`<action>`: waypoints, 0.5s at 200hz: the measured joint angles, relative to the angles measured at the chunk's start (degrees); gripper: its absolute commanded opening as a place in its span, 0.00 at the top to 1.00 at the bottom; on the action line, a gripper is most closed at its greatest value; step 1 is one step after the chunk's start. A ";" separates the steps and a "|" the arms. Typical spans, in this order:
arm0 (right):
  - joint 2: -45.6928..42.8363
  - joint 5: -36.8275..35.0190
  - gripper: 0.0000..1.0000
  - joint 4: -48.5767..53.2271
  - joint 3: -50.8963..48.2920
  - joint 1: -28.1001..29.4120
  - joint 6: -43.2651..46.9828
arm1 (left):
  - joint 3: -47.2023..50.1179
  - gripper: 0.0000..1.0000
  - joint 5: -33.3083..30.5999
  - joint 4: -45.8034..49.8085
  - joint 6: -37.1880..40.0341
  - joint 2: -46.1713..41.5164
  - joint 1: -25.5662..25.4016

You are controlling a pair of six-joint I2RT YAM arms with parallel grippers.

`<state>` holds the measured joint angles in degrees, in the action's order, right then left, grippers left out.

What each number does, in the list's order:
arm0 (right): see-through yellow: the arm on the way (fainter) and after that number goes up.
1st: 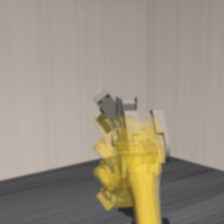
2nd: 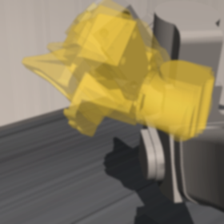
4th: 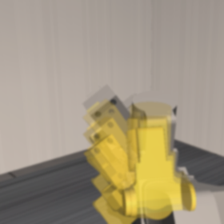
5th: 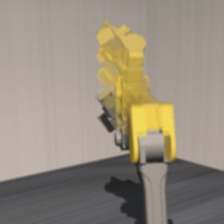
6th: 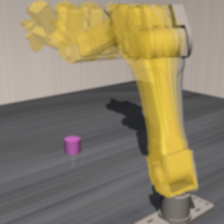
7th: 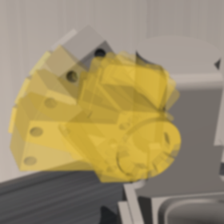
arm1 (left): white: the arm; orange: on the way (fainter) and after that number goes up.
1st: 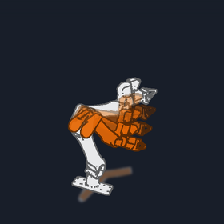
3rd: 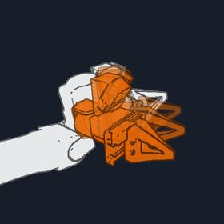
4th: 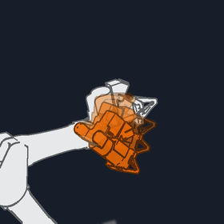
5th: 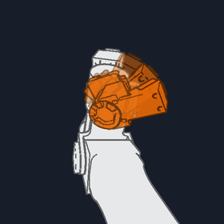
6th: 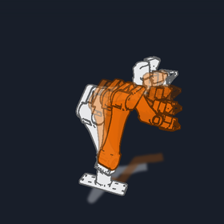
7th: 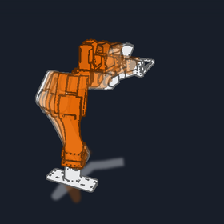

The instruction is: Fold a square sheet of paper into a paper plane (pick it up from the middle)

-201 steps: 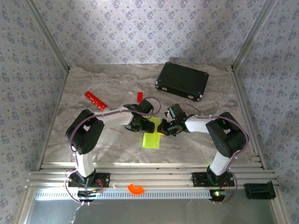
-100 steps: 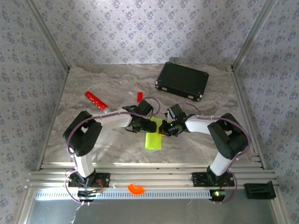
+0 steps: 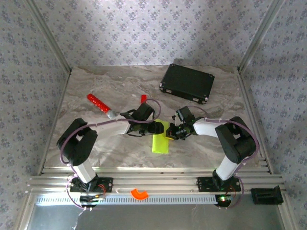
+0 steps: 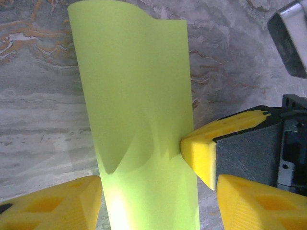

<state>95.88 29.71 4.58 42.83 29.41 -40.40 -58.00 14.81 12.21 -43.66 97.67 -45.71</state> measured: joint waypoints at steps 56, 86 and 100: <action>0.00 0.37 0.96 -0.46 -0.28 -0.15 -0.02 | -0.02 0.36 -0.90 1.29 0.07 2.64 -0.04; 0.00 0.66 0.95 -0.59 -0.37 -0.26 -0.04 | -0.02 0.44 -0.92 1.27 0.15 4.09 -0.04; 0.00 0.79 0.94 -0.76 -0.46 -0.31 -0.07 | -0.15 0.45 -1.01 1.40 0.31 4.15 -0.04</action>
<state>95.88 30.50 3.81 42.37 29.10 -40.47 -58.15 13.80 13.61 -43.35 101.82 -45.76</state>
